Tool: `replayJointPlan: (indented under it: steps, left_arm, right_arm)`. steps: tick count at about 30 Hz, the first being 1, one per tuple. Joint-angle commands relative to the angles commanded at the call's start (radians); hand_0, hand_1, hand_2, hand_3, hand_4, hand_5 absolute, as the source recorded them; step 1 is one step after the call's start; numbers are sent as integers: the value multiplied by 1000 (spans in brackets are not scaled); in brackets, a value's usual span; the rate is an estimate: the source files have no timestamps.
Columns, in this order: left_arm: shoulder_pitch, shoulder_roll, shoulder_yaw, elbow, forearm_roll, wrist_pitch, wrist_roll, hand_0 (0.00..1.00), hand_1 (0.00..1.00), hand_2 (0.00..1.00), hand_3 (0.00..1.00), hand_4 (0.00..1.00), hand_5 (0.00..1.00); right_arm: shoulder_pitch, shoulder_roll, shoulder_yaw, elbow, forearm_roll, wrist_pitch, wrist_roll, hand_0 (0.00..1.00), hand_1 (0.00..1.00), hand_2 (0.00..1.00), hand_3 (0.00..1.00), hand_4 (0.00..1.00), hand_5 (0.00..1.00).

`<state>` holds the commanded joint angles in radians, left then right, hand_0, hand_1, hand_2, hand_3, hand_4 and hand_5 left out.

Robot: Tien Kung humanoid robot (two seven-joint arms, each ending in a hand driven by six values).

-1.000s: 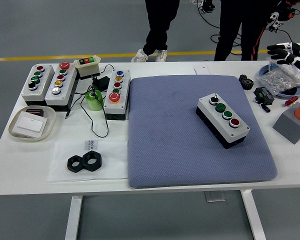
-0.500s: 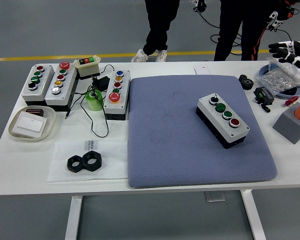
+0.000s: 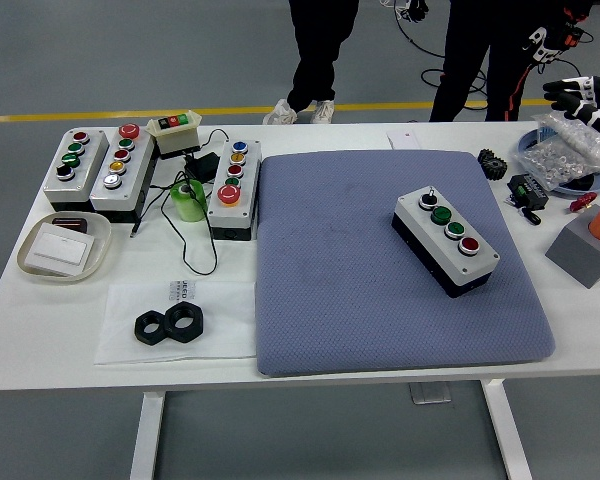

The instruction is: Pick up the button,place it on the desk,press the button,press the button

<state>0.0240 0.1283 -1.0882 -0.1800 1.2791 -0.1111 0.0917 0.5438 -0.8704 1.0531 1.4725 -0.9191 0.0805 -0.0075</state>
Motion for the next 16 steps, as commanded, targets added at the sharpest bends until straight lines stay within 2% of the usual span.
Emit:
replayJointPlan:
  steps: [1,5,6,7,11,14,16]
  left_arm:
    - [-1,0,1,0,-1,0,0,742,912,984,947,611,998]
    - [-2,-2,4,0,-5,0,-1,742,912,984,947,611,998]
    - [-3,-2,2,0,-1,0,-1,742,912,984,947,611,998]
    - [-3,-3,3,0,-2,0,-1,742,912,984,946,611,998]
    - [-4,-9,9,0,-5,0,-1,742,912,984,946,611,998]
    - [-3,-14,2,0,7,-2,1,742,912,984,946,611,998]
    - [-5,-18,7,0,7,-3,1,742,912,984,946,611,998]
  right_arm:
    - [-4,3,4,1,-22,-1,-5,916,870,844,811,671,686]
    - [-22,28,18,9,-72,-6,-11,916,870,844,811,671,686]
    - [-35,51,39,13,-113,-7,-20,916,870,844,811,671,686]
    - [-43,65,51,16,-140,-8,-25,916,867,835,802,634,530]
    - [-85,167,148,30,-279,2,-50,916,867,835,802,634,530]
    - [-107,260,242,42,-394,13,-71,916,868,836,803,636,521]
    - [-114,318,306,51,-478,48,-83,916,868,836,803,636,521]
